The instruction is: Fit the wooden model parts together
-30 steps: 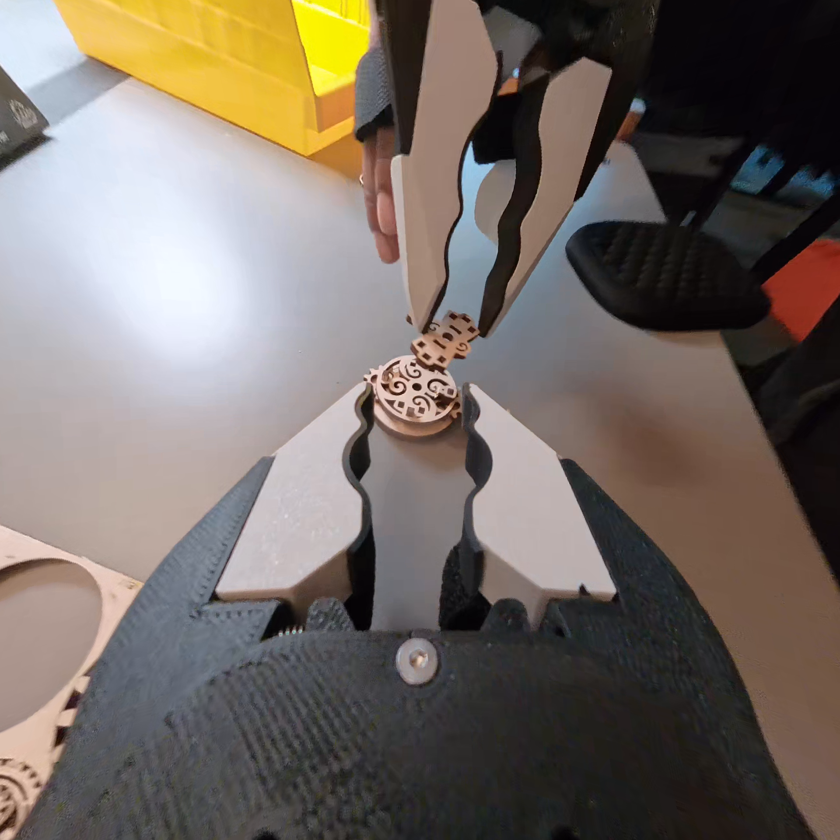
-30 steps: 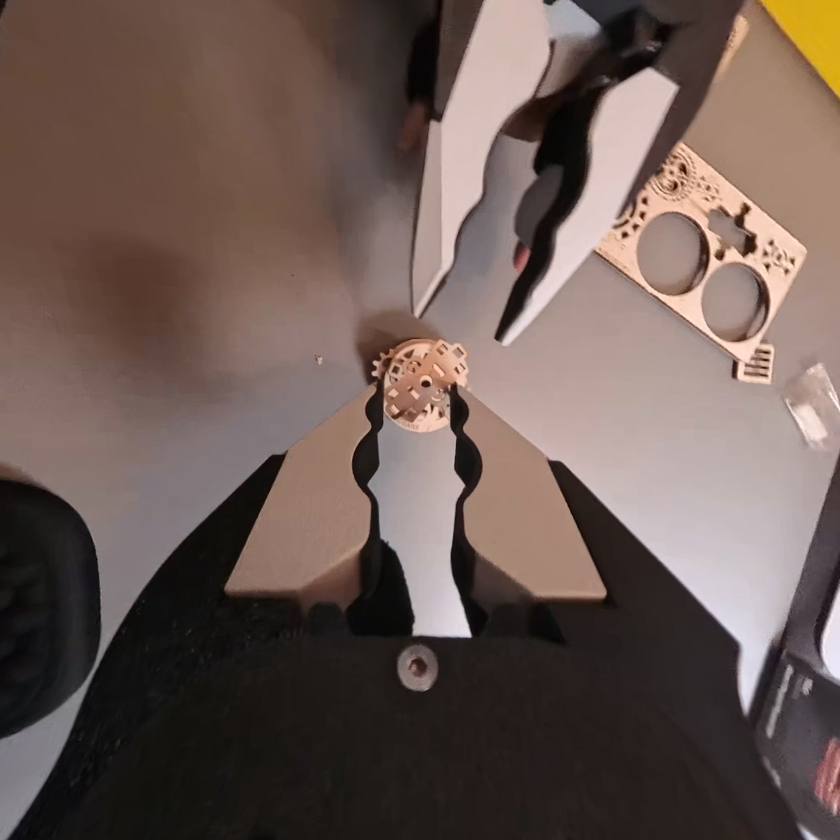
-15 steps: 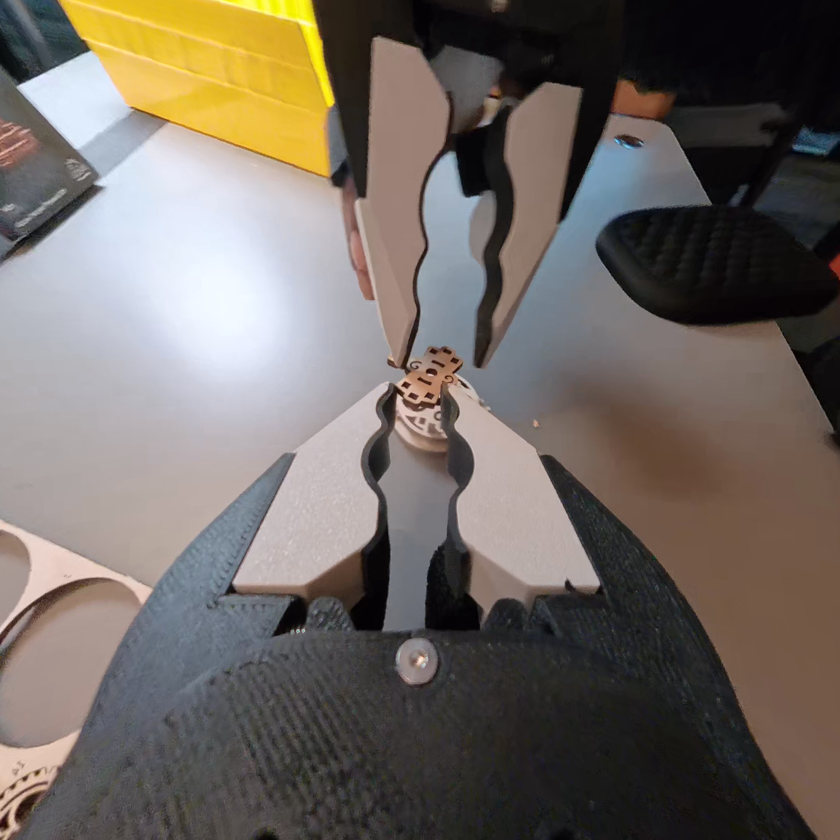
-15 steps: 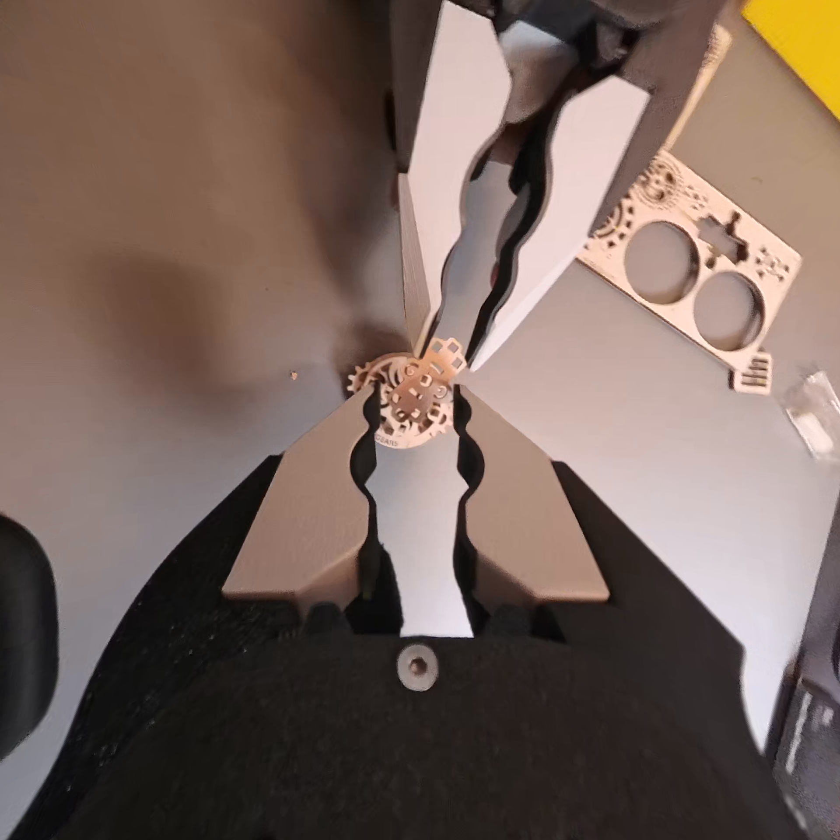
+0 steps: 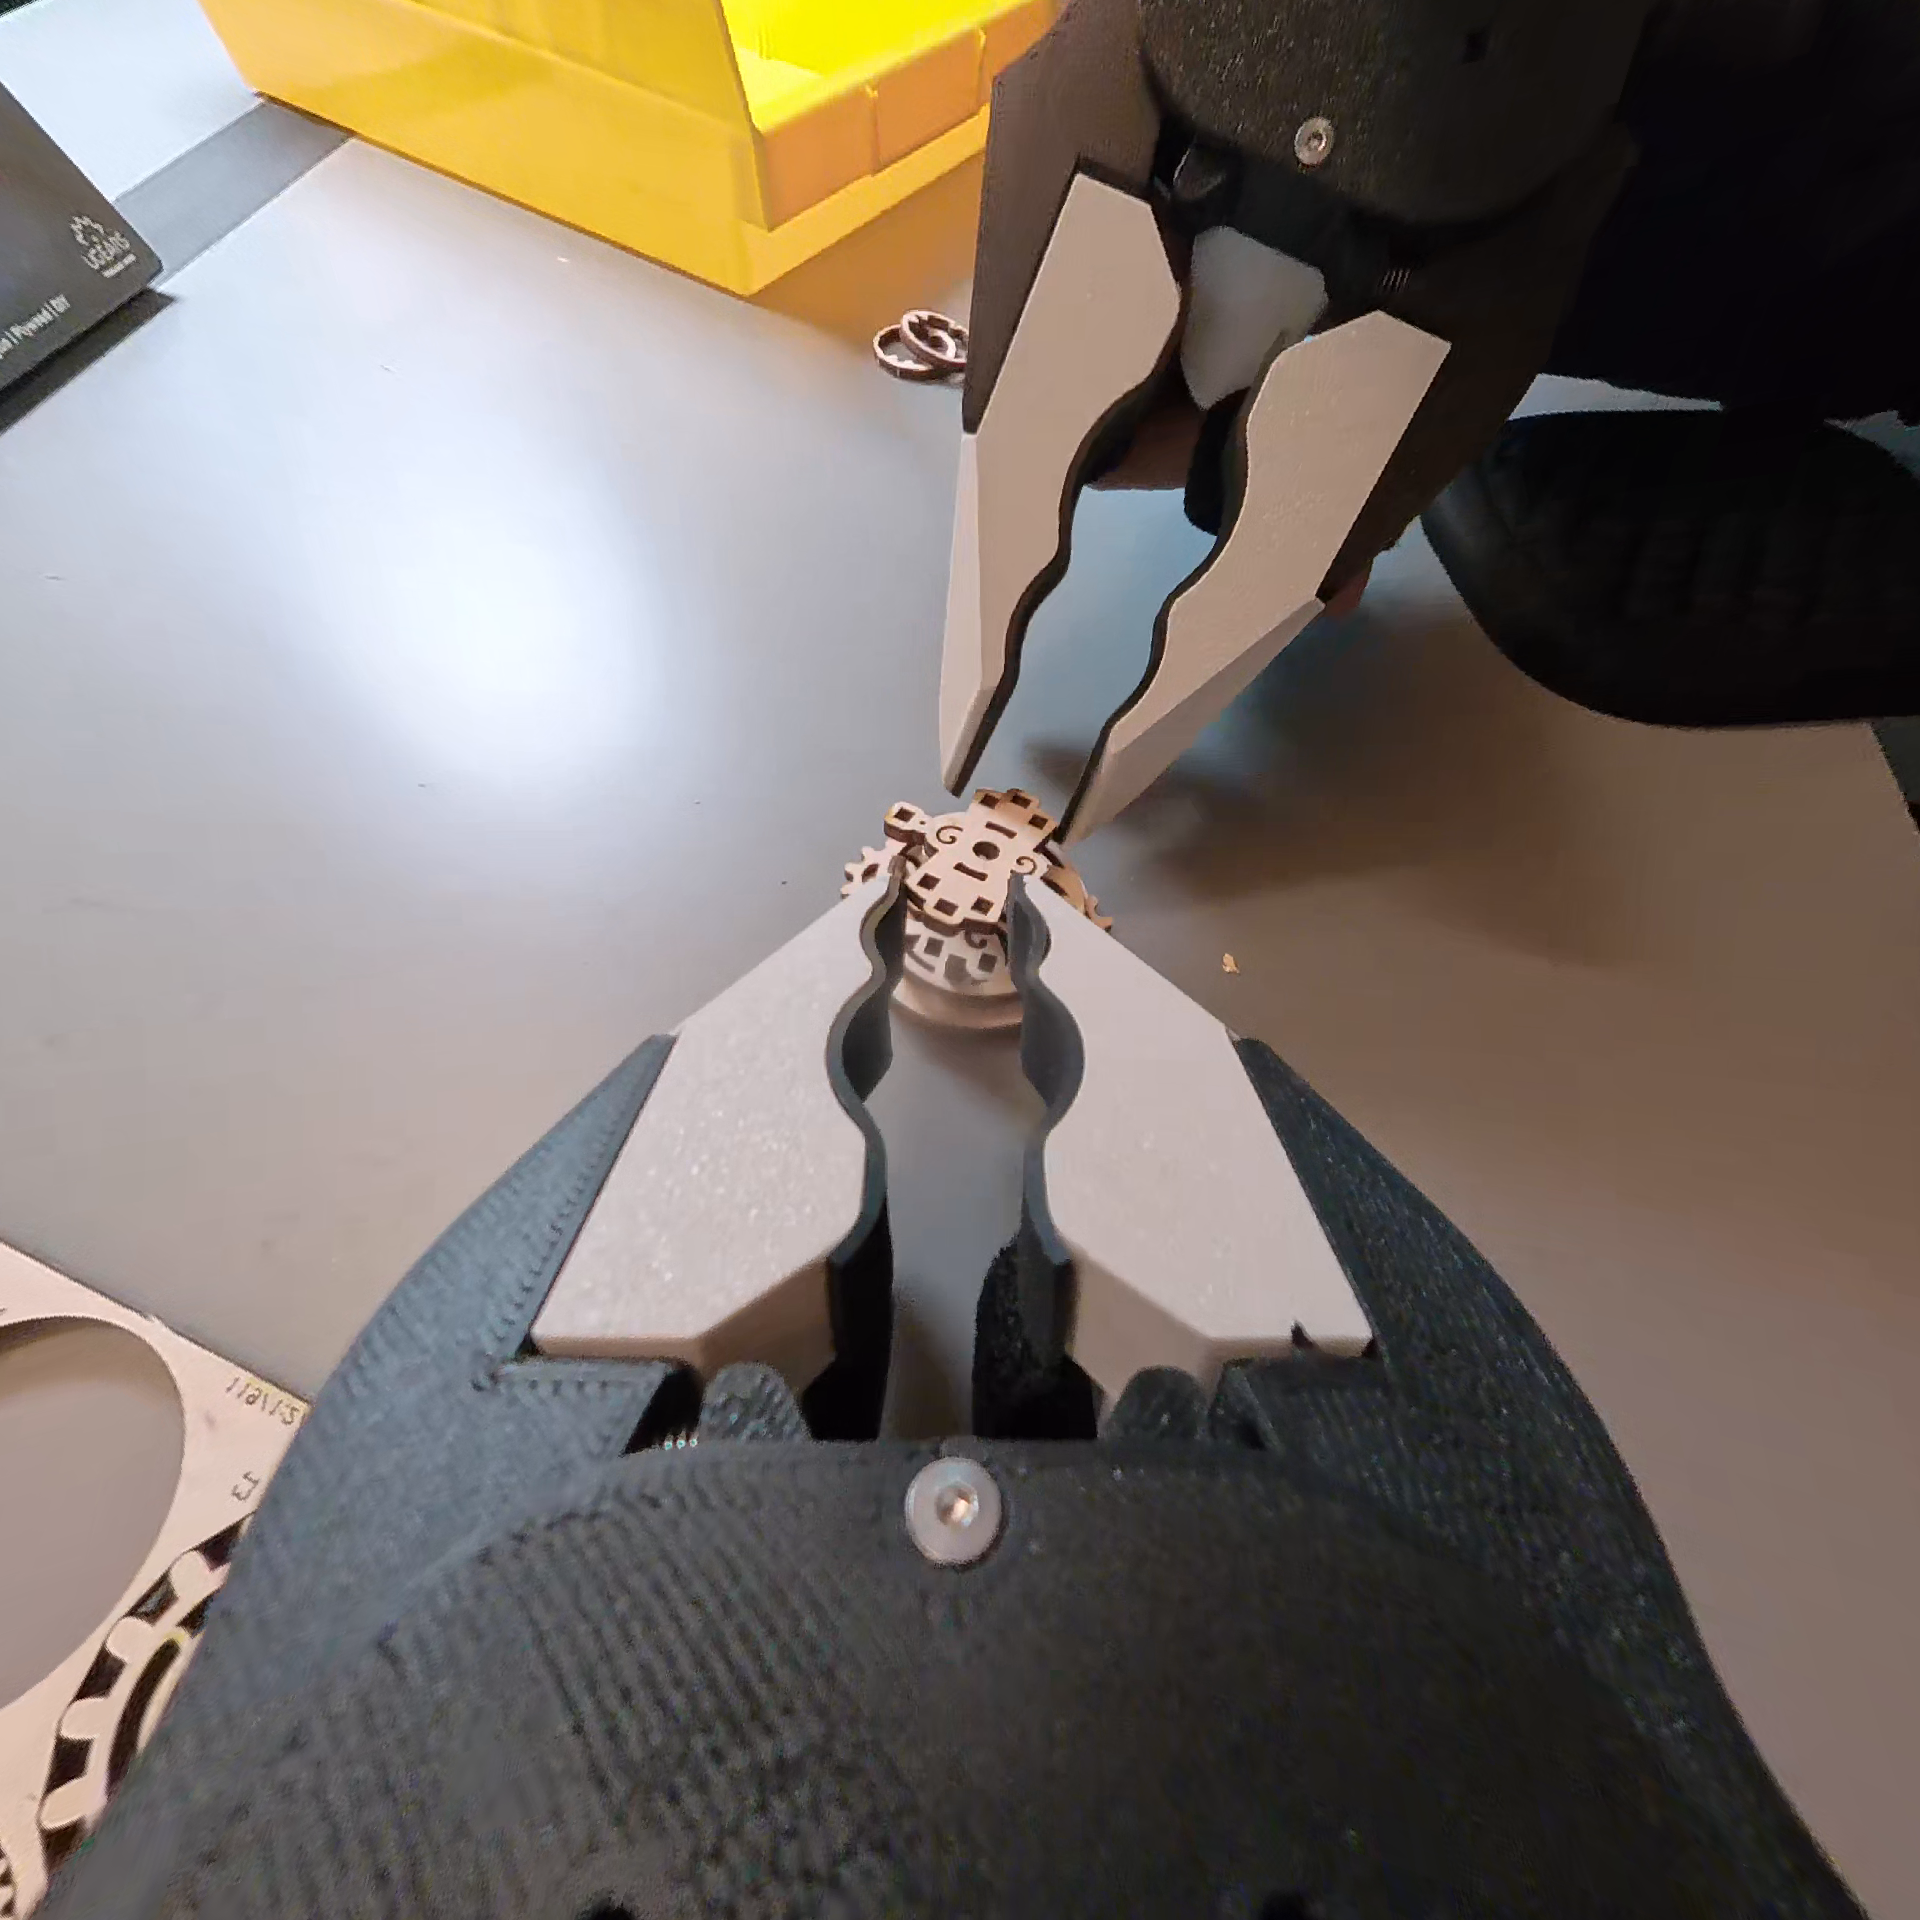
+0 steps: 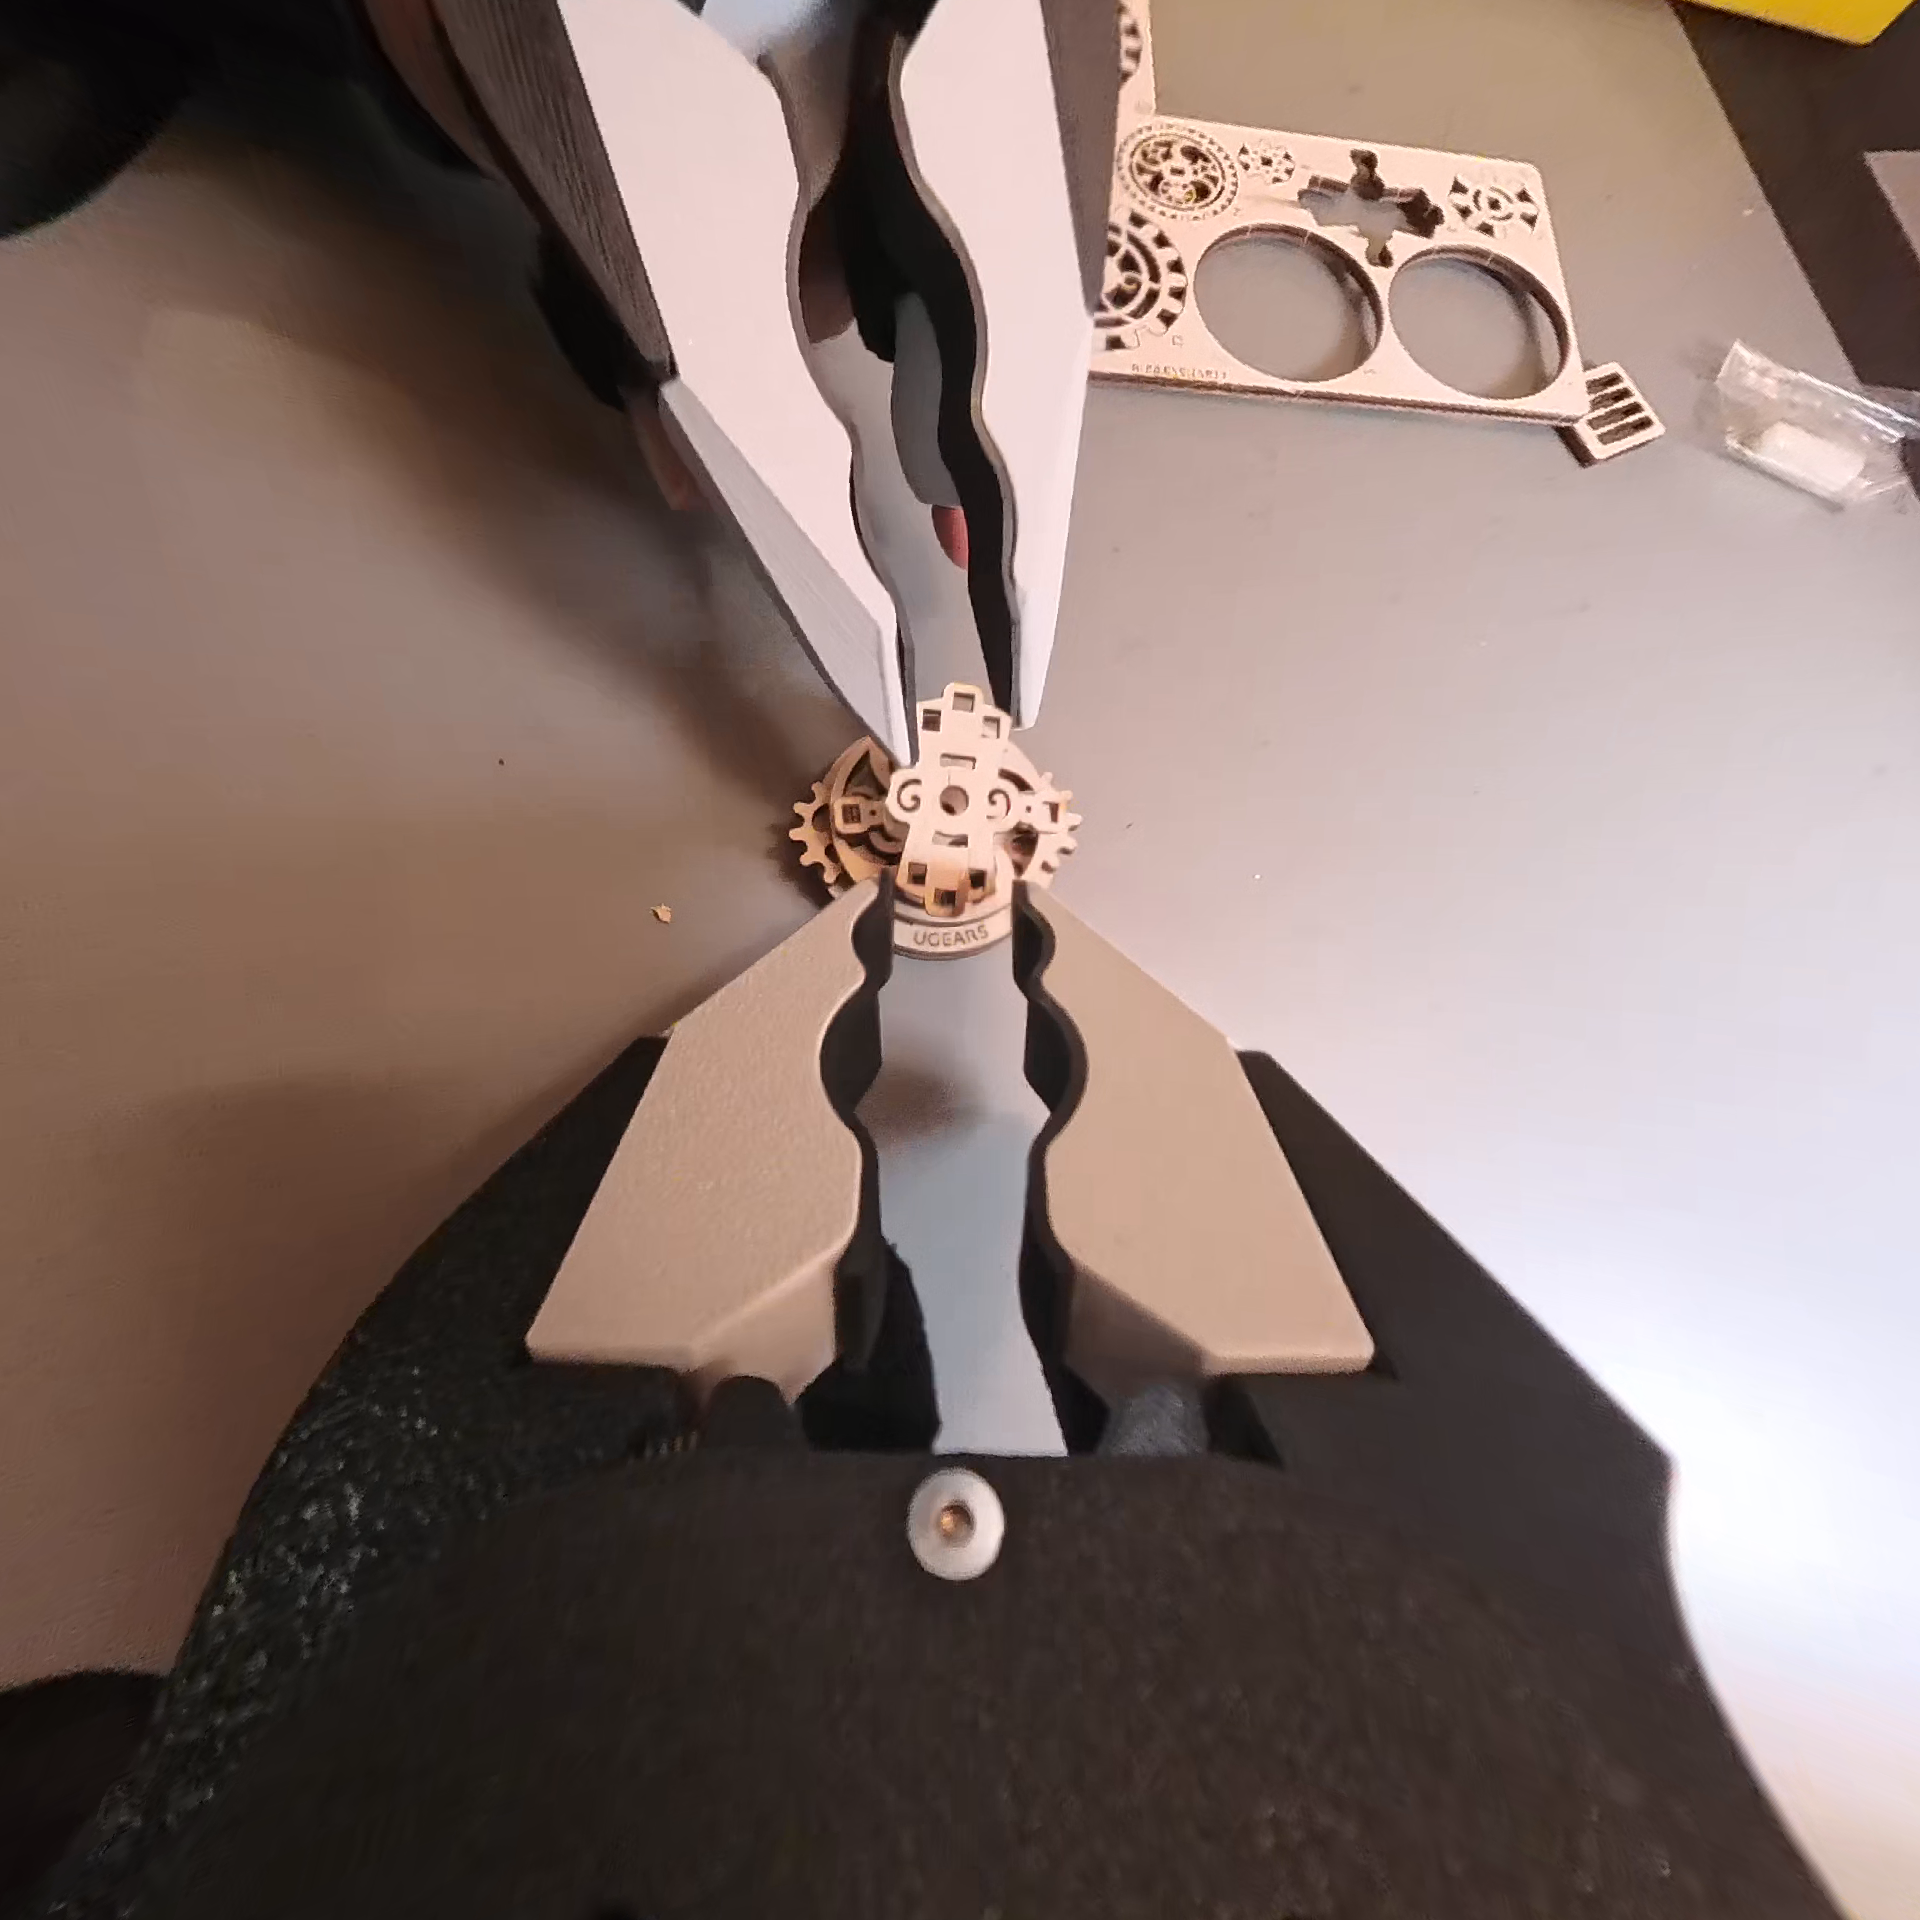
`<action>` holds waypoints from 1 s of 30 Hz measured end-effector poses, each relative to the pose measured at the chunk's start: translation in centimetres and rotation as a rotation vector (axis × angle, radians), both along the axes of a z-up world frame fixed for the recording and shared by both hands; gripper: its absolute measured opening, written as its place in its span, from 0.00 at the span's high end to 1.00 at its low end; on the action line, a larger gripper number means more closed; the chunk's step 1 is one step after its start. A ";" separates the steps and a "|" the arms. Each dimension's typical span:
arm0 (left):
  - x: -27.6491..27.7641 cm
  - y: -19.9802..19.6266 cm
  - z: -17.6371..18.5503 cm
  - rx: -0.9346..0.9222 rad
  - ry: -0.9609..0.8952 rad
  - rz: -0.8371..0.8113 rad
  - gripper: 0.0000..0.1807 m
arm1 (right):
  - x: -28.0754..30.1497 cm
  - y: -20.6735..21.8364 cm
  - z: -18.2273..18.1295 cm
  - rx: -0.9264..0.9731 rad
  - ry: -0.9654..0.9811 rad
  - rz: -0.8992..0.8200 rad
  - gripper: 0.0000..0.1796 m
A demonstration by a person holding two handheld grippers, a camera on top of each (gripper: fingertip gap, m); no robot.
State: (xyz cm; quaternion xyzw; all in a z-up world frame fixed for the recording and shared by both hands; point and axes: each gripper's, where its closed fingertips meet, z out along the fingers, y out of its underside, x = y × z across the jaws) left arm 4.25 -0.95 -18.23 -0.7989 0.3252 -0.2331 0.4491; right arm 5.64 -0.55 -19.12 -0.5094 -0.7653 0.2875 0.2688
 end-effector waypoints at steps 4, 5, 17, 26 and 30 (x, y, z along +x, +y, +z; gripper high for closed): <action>-0.1 0.1 -0.2 0.001 0.023 0.005 0.90 | -0.2 0.0 -0.1 0.009 0.001 0.003 0.90; -0.1 0.1 -0.4 -0.002 0.034 0.006 0.90 | -0.2 0.0 -0.1 0.011 0.000 0.004 0.90; -0.1 -0.6 -0.9 -0.013 0.075 -0.028 0.90 | -0.4 -0.1 -0.2 -0.026 -0.032 0.029 0.91; 0.0 -0.7 -1.1 -0.020 0.084 -0.042 0.89 | -0.5 0.0 -0.4 -0.039 -0.050 0.020 0.90; 0.0 -0.6 -1.1 -0.017 0.089 -0.042 0.89 | -0.4 0.0 -0.4 -0.033 -0.056 0.018 0.90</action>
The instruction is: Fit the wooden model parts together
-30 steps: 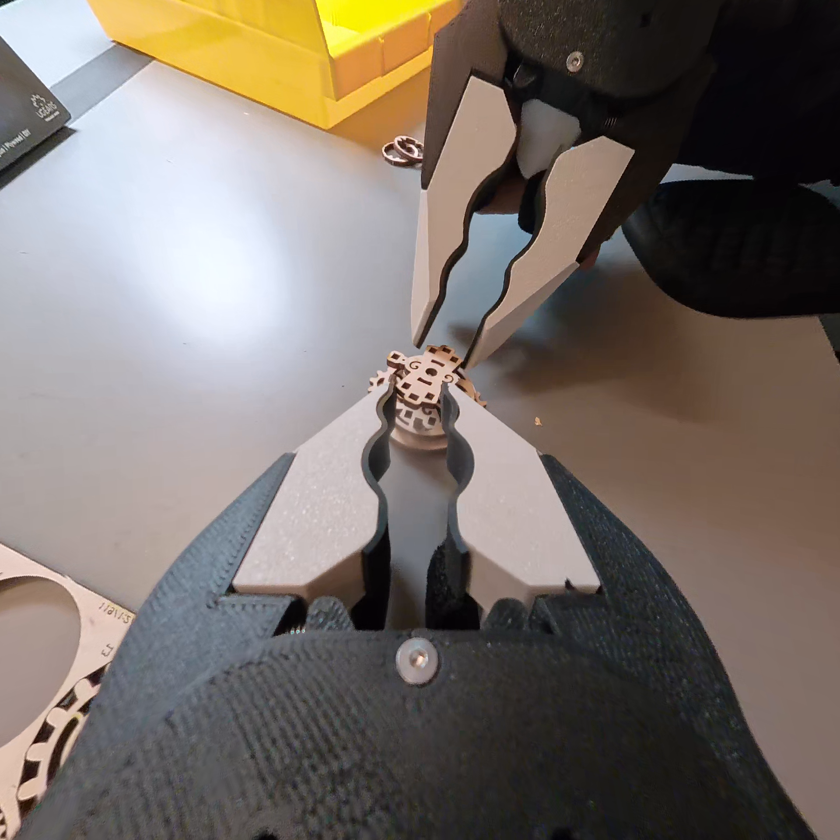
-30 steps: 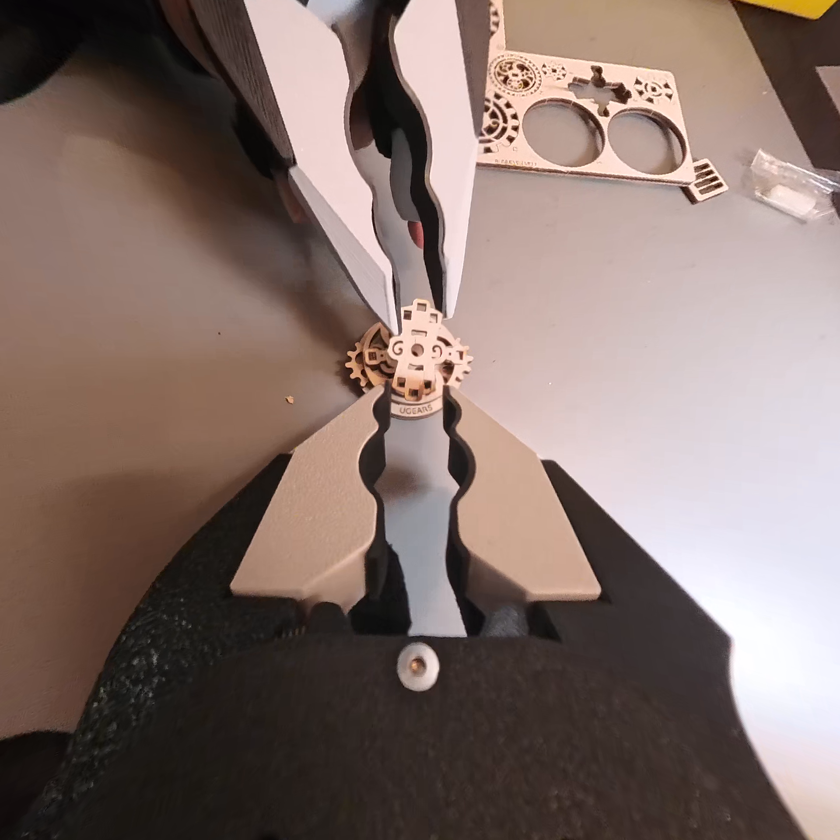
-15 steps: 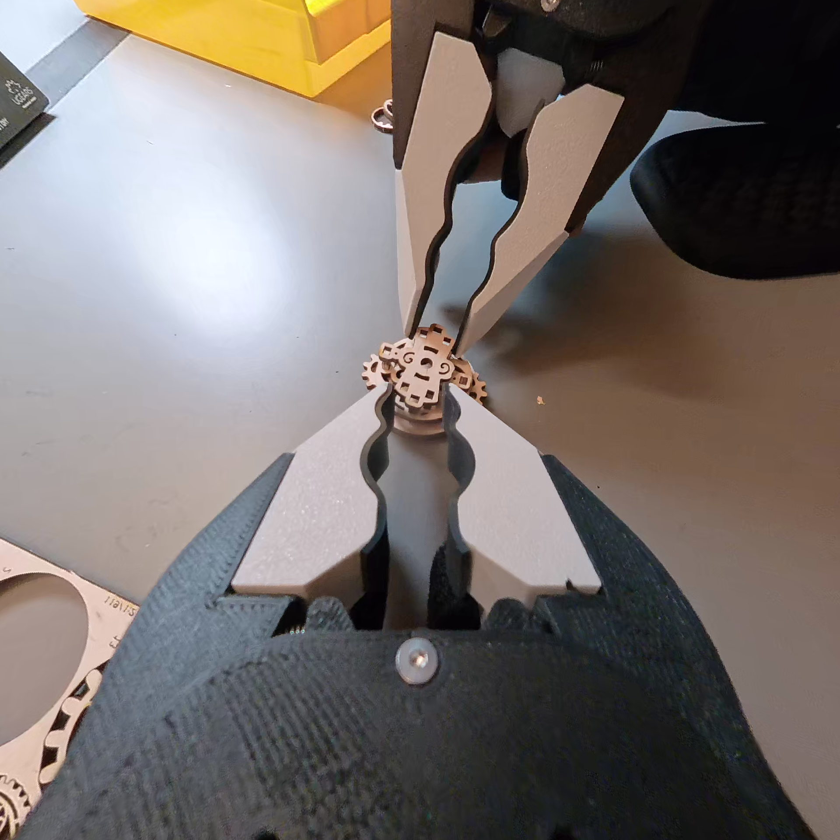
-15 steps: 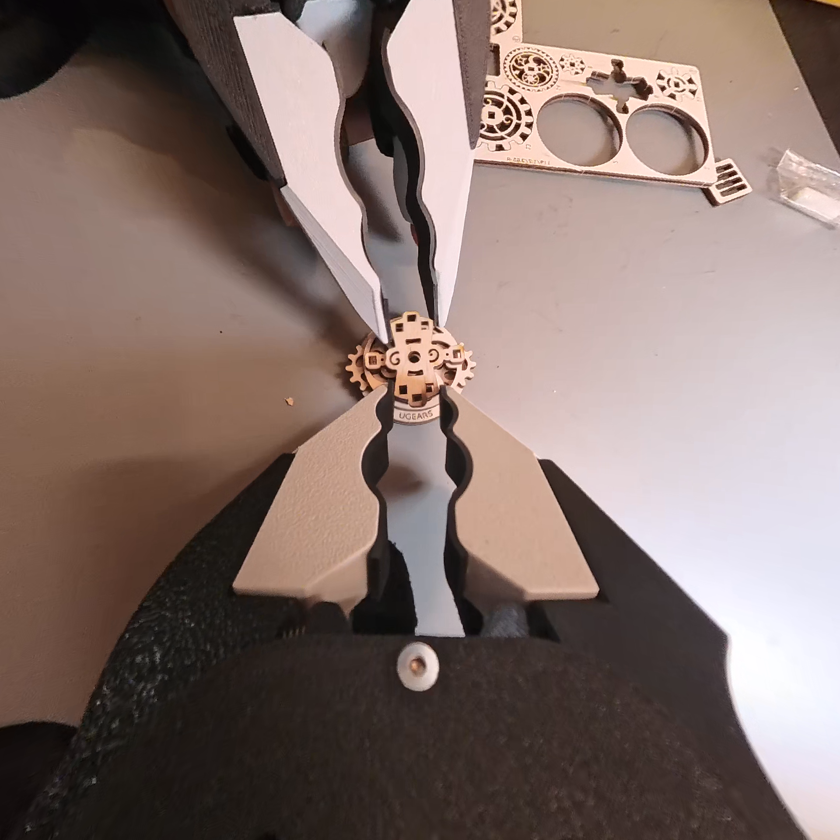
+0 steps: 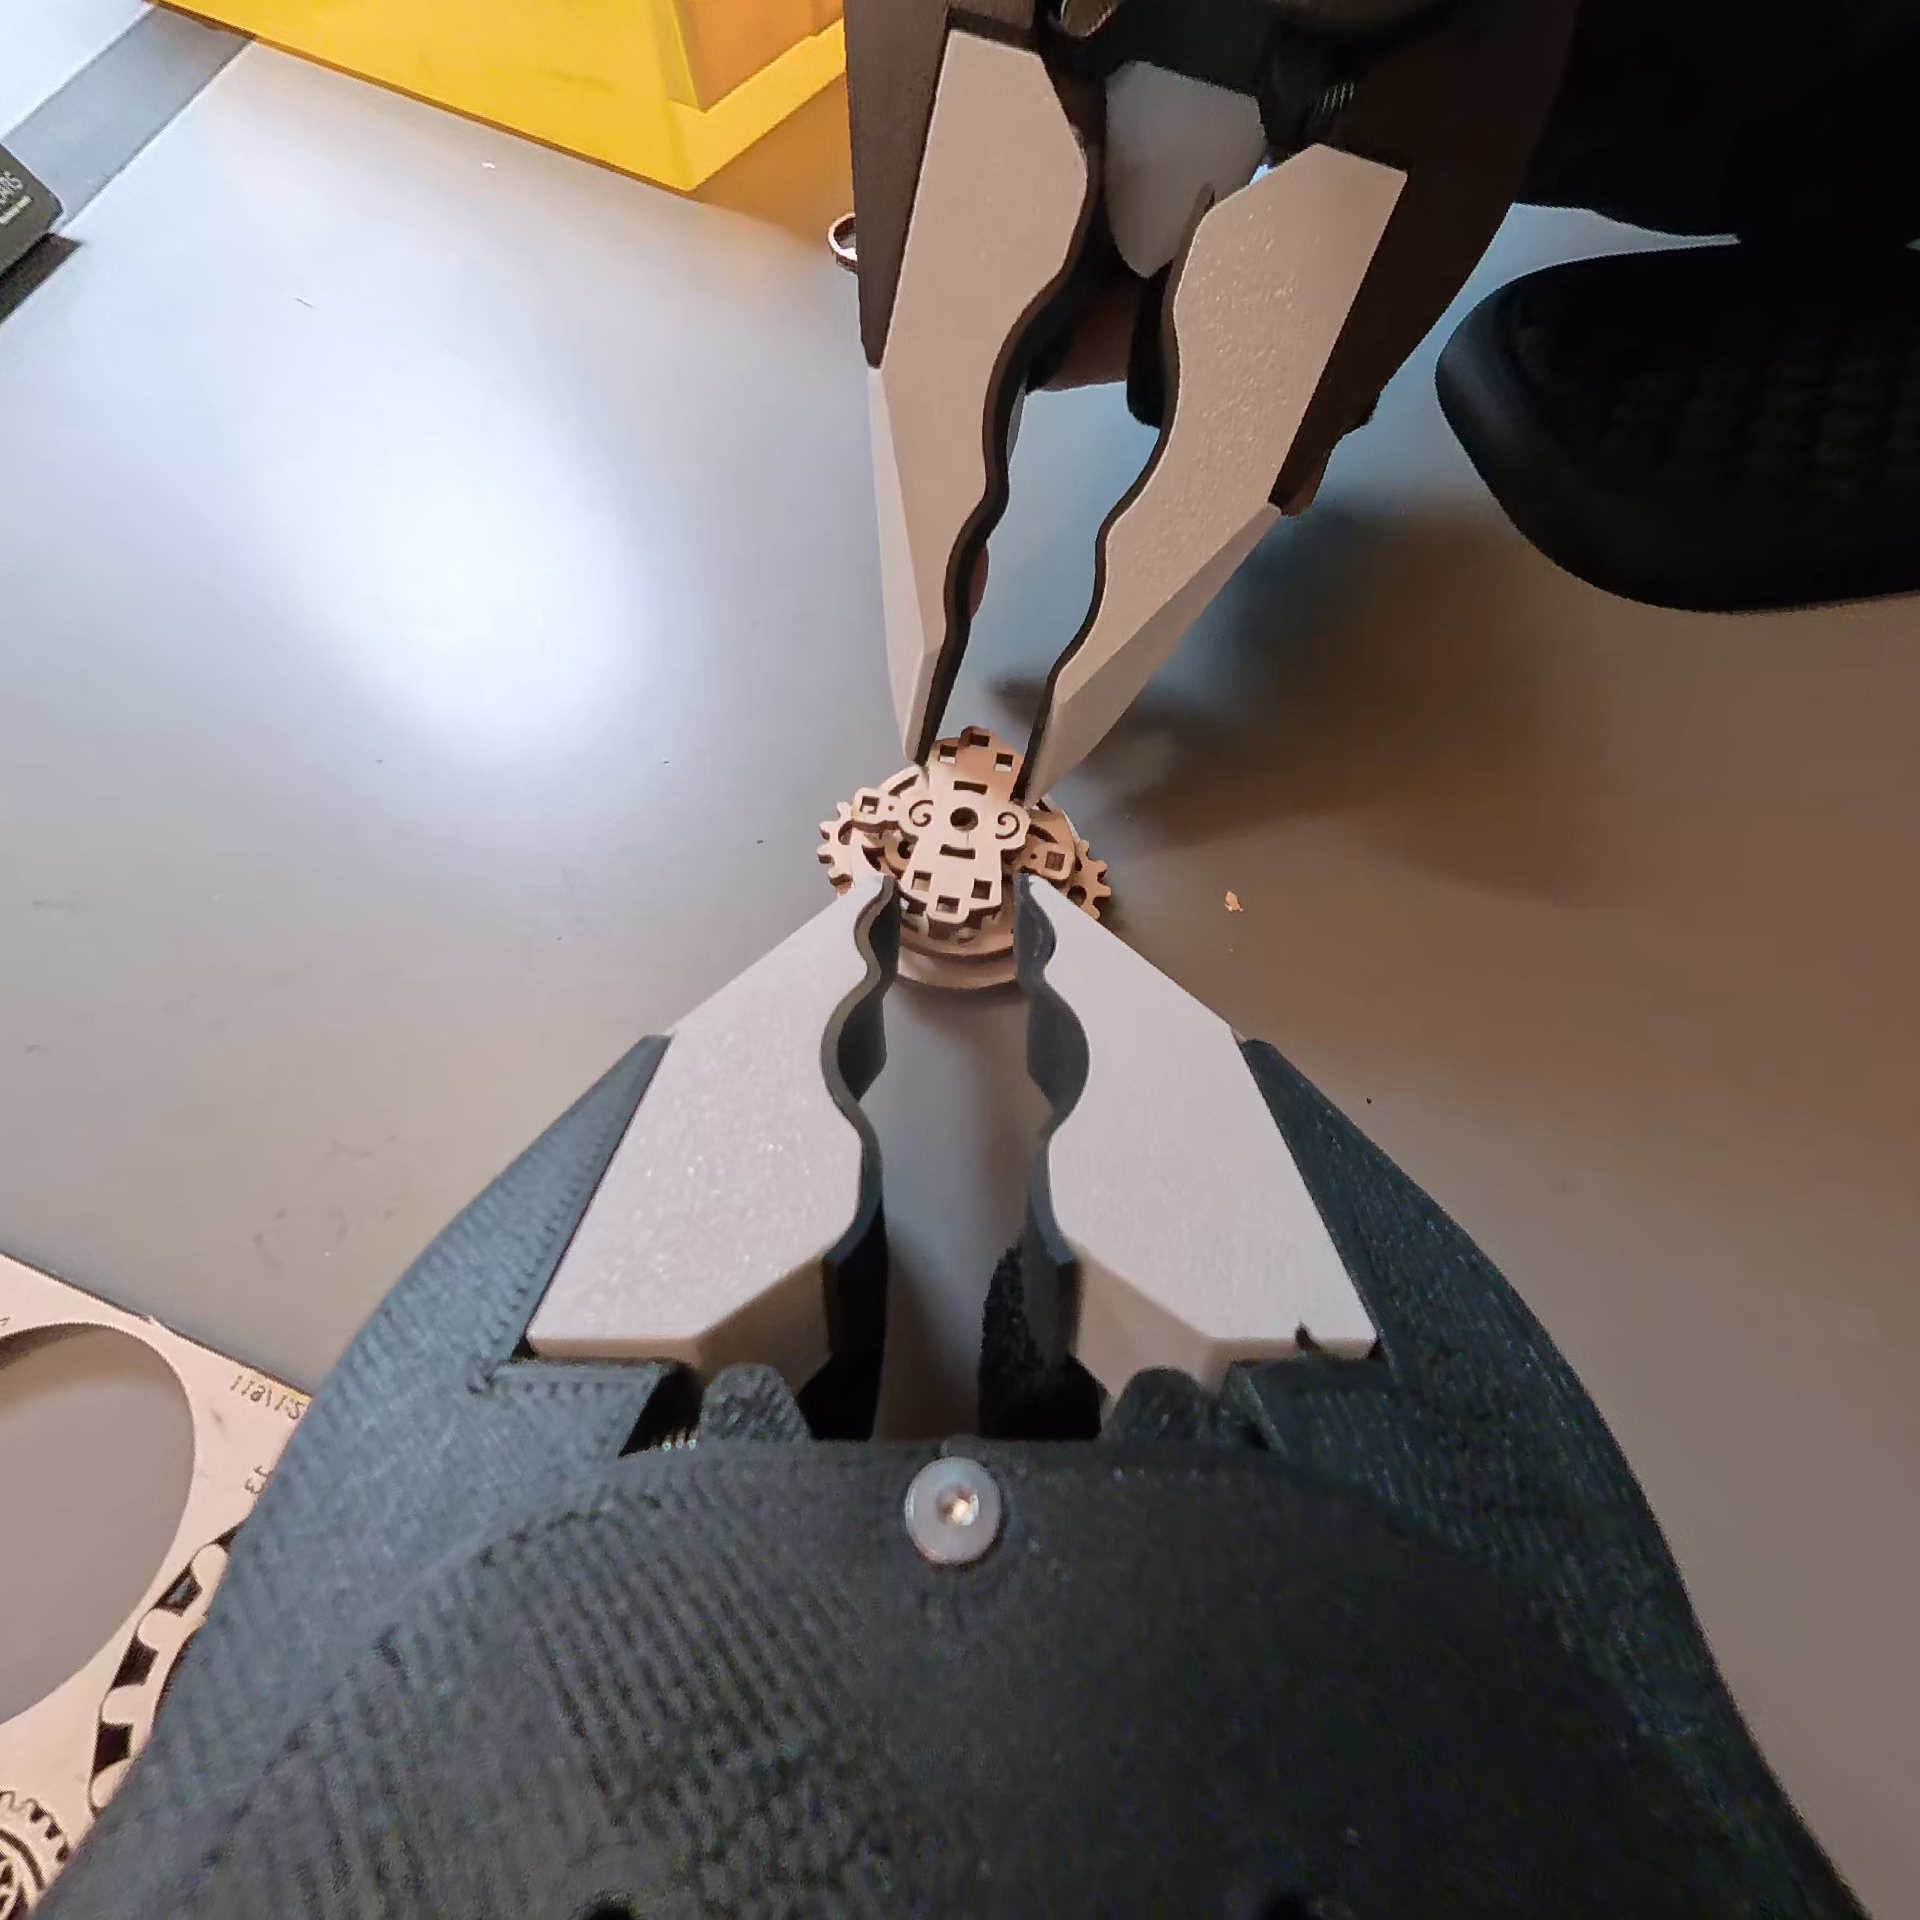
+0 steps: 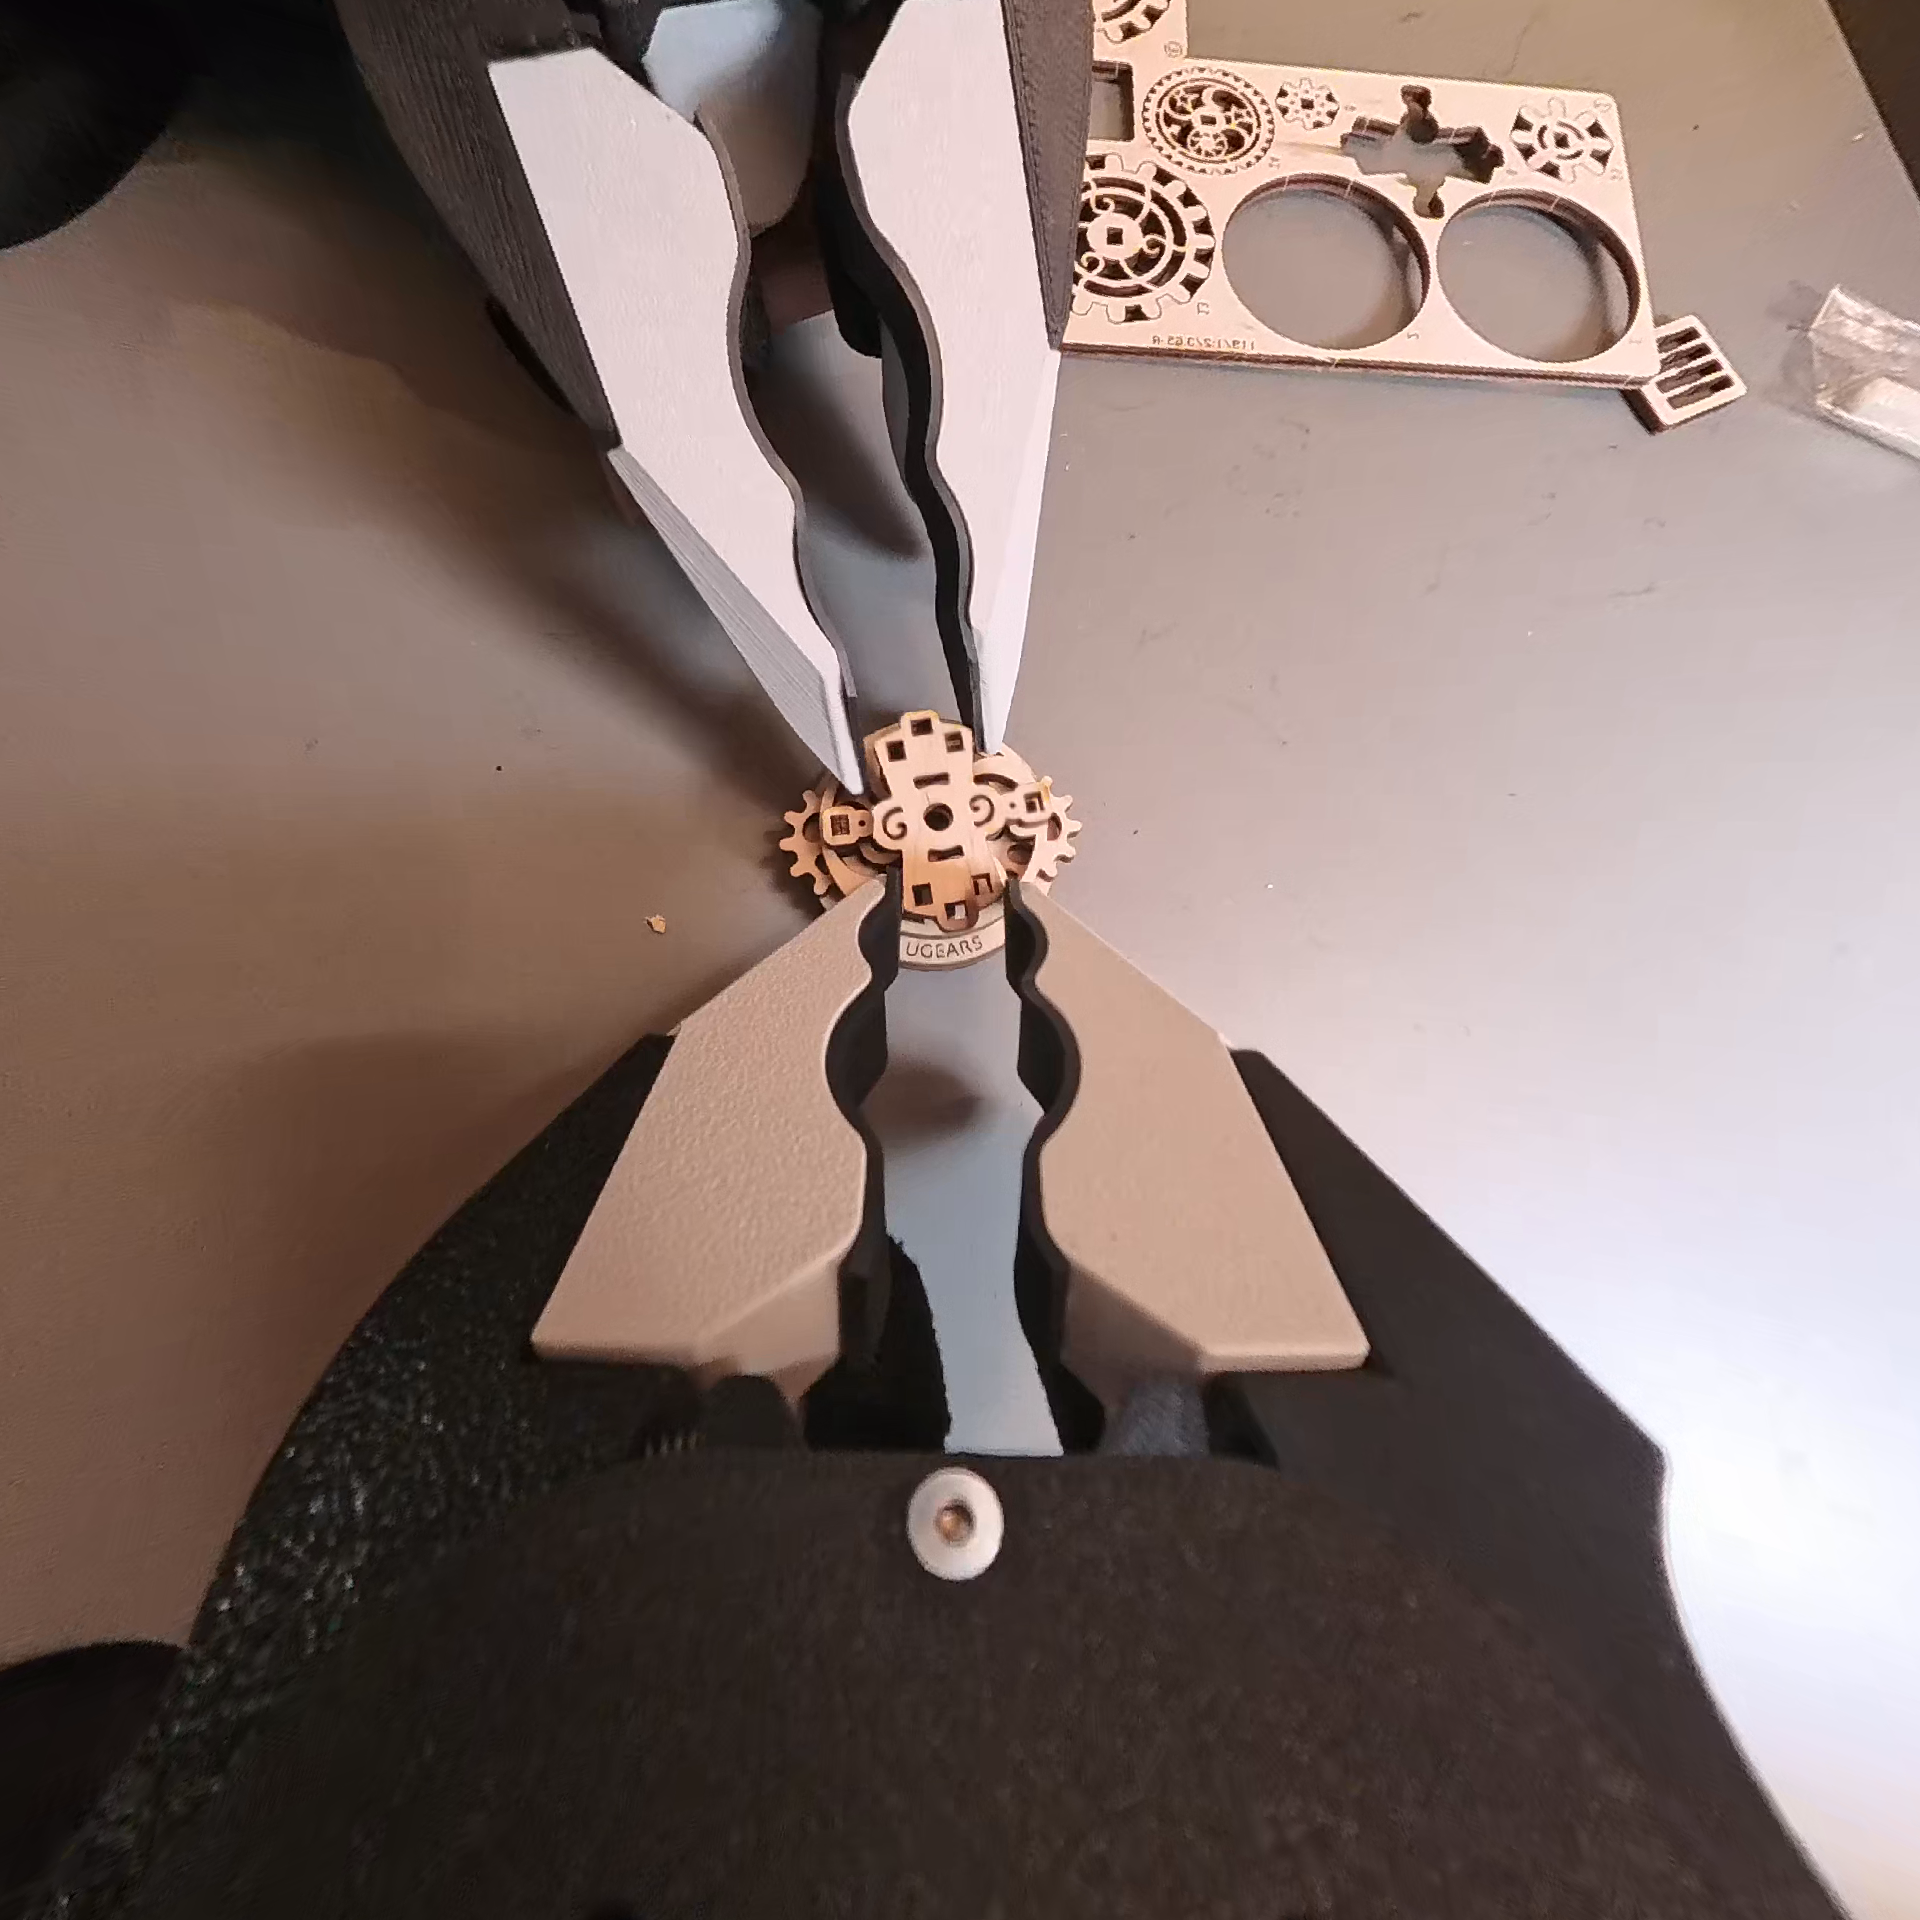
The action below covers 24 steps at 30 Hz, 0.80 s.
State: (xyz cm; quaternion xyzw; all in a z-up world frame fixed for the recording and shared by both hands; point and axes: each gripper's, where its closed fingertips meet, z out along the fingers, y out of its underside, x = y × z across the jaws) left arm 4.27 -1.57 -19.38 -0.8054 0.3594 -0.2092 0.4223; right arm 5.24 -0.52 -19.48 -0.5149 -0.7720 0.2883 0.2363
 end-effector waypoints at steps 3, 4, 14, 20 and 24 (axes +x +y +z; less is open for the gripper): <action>0.0 0.1 0.0 0.004 0.001 0.003 0.90 | 0.1 0.0 0.2 -0.002 0.002 -0.003 0.90; 0.0 0.1 0.1 0.006 0.000 0.002 0.90 | 0.1 0.0 0.2 -0.006 0.002 -0.004 0.90; -0.2 0.1 0.1 0.013 0.001 0.002 0.90 | 0.0 -0.2 0.0 -0.027 0.004 -0.020 0.90; -0.3 0.0 0.1 0.010 0.004 0.000 0.90 | -0.1 -0.3 0.0 -0.033 -0.003 -0.029 0.90; -0.4 0.0 0.0 0.013 0.010 0.000 0.89 | -0.1 -0.2 0.0 -0.033 -0.006 -0.033 0.90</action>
